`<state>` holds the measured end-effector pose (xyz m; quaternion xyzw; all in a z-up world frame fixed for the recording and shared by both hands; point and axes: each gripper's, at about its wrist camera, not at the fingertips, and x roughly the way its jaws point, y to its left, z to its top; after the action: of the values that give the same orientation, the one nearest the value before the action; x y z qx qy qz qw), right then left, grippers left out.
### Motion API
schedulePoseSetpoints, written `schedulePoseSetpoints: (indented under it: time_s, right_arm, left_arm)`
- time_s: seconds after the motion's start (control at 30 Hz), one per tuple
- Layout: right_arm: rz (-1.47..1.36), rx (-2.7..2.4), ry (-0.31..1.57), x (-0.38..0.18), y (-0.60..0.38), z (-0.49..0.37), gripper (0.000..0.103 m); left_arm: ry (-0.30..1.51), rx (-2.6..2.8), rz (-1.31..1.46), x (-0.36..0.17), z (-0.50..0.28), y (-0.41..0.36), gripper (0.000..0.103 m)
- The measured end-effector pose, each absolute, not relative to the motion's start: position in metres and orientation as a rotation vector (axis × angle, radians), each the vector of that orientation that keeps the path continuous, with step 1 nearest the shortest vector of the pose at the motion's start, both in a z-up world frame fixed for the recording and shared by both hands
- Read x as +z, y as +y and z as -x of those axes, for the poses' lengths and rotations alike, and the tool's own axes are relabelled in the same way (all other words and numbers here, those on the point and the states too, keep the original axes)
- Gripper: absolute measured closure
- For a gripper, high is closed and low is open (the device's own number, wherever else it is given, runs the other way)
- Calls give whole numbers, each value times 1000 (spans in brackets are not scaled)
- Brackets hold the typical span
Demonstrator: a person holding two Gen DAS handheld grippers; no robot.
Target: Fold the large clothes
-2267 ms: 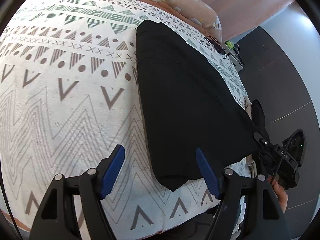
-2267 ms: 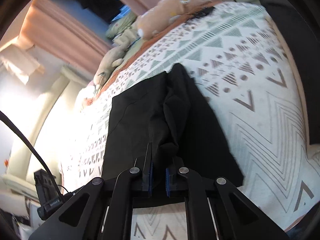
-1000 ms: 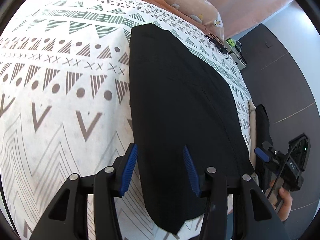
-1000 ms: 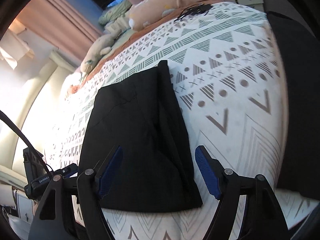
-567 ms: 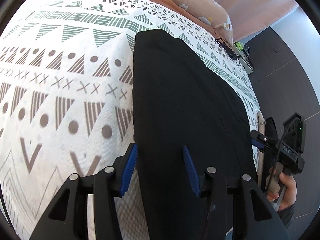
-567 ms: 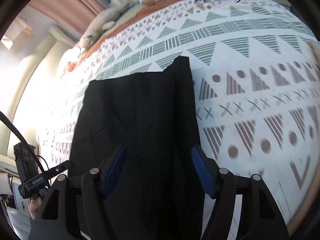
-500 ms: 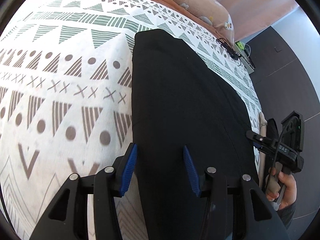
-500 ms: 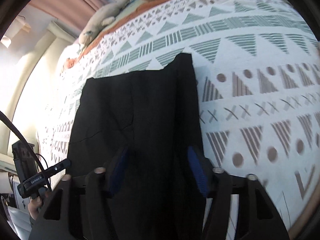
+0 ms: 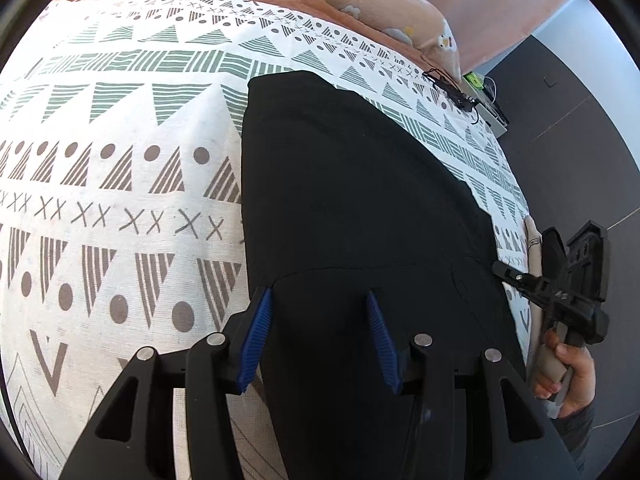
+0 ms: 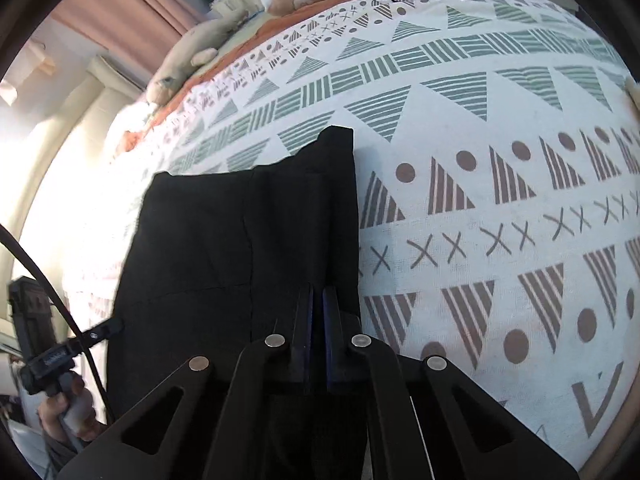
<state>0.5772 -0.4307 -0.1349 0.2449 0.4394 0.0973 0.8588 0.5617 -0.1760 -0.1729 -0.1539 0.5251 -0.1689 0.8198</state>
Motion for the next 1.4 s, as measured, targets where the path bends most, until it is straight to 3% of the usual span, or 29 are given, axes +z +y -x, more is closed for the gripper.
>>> schedulePoseSetpoints:
  time_s: [0.5, 0.57, 0.6, 0.63, 0.7, 0.97, 1.4]
  right_arm:
    - [-593, 218, 967, -142, -457, -581, 97]
    - [-575, 206, 960, -140, -455, -579, 92]
    - [-566, 207, 947, -137, -454, -577, 76]
    - [-549, 191, 936, -133, -452, -573, 43]
    - [-514, 154, 901, -126, -454, -566, 12]
    - [-650, 326, 938, -137, -465, -564, 12]
    - [-763, 555, 1094, -183, -449, -638, 13]
  left_arm:
    - [1116, -363, 346, -175, -562, -173, 54]
    - [1115, -363, 346, -175, -562, -173, 54]
    - [1115, -362, 346, -175, -563, -173, 54]
    - [1115, -361, 345, -175, -563, -173, 54]
    - [1115, -357, 343, -175, -562, -172, 54]
    - [1112, -354, 353, -175, -560, -172, 54]
    - [1111, -358, 334, -175, -571, -173, 54]
